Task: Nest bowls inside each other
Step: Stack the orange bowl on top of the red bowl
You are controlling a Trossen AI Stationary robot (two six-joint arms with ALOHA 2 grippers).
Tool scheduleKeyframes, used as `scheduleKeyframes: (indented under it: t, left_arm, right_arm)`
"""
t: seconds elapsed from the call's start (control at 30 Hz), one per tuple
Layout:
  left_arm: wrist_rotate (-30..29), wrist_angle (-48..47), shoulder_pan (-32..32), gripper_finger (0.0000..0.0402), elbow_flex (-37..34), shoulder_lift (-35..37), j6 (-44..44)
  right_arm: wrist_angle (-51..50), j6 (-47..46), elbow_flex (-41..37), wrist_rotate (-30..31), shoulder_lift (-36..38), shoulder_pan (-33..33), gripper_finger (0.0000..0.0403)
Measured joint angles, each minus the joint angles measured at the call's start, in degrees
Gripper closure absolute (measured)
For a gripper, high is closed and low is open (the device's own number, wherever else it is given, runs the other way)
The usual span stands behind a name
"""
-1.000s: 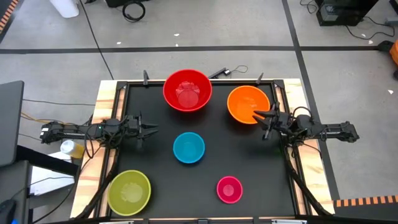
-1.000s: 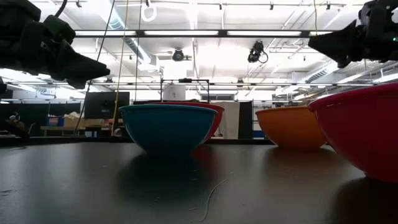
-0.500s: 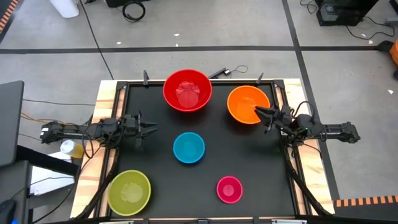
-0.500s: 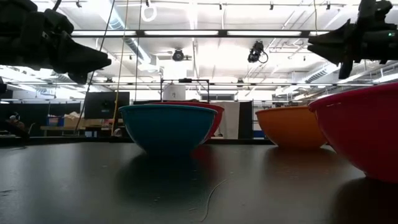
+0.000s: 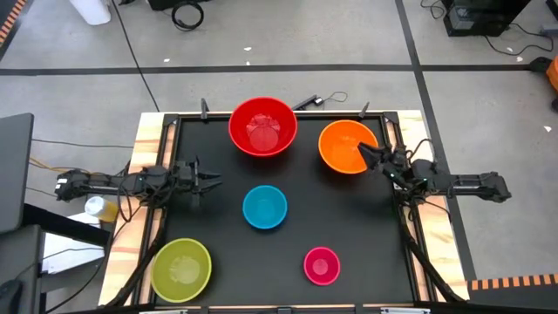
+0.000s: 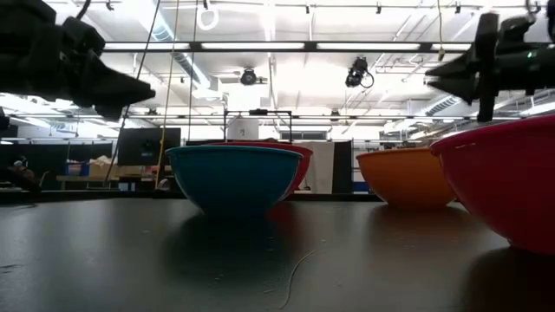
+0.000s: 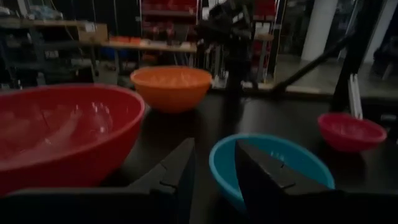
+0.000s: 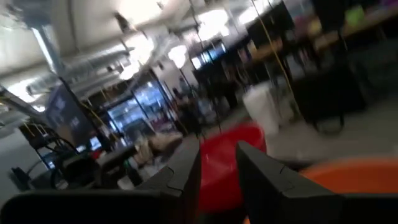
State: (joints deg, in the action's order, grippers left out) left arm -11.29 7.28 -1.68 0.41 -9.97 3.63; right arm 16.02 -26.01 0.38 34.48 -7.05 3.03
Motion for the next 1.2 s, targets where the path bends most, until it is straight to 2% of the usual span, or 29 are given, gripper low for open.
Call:
scheduleKeyframes:
  t: [0.13,0.27,0.47,0.6,0.7,0.83,1.03,1.1,1.2]
  left_arm:
    - [-0.76,-0.13,-0.01,0.0285,0.02,-3.50,0.08]
    - [-4.56,2.67,0.00,0.0285,0.02,-7.20,1.07]
    - [-6.84,6.70,0.00,0.0285,0.02,-10.85,1.43]
    - [-7.10,6.07,0.00,0.0285,0.44,-12.68,2.34]
    - [-7.34,6.19,0.51,0.0285,1.85,-14.52,1.77]
    - [-7.56,6.30,2.40,0.0285,3.67,-17.09,1.74]
    - [-7.54,6.61,3.46,0.0285,4.11,-20.17,3.04]
    - [-7.54,6.55,3.41,0.0285,4.11,-21.08,3.53]
    - [-7.54,6.51,3.39,0.0285,4.15,-22.45,5.13]
  right_arm:
    - [-2.26,-9.69,0.00,-3.38,-7.24,-0.39,0.0293]
    - [2.68,-14.47,0.00,-6.57,-17.11,-2.04,0.0293]
    - [15.37,-13.65,2.58,-7.52,-34.68,-6.90,0.0293]
    - [15.50,-10.91,9.76,-7.21,-47.73,-8.66,0.0288]
    - [14.38,-6.28,15.88,-5.22,-56.33,-7.59,0.0284]
    - [4.35,-3.12,25.73,-2.21,-62.56,-3.64,0.0276]
    - [-27.17,-2.99,43.10,-2.51,-66.85,2.11,0.0258]
    - [-37.45,-5.13,48.26,-3.52,-68.18,3.52,0.0251]
    - [-47.24,-7.03,53.85,-8.88,-70.24,5.11,0.0242]
